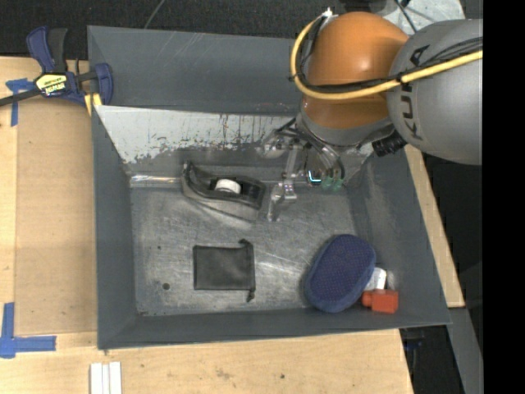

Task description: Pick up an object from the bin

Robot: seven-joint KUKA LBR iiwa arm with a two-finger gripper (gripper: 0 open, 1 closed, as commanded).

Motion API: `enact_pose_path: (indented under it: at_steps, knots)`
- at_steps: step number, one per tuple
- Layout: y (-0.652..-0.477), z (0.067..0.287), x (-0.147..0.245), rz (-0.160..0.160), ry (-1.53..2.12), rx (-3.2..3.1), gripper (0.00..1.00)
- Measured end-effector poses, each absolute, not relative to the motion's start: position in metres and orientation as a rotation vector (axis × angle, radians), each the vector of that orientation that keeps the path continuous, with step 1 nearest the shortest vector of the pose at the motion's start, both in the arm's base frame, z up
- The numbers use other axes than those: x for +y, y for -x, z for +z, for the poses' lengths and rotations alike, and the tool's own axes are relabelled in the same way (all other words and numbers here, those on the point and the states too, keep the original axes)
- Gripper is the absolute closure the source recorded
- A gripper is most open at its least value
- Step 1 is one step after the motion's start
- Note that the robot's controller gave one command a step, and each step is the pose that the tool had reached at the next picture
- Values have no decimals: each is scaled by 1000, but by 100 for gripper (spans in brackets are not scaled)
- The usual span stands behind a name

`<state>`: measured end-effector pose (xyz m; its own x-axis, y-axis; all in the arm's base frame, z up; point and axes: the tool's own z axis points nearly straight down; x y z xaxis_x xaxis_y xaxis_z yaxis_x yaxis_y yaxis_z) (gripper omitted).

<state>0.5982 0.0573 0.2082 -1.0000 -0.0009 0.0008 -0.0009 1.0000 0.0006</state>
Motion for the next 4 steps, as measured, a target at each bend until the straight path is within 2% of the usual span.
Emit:
enact_pose_path:
  at_steps: [1, 2, 3, 4]
  knots:
    - [-527, 142, 2, 3, 200, -3128, 0]
    - [-515, 80, -78, 2, 384, -3117, 0]
    - [-500, 72, -148, -6, 253, -3139, 0]
    - [-504, 75, -145, -4, 246, -3148, 100]
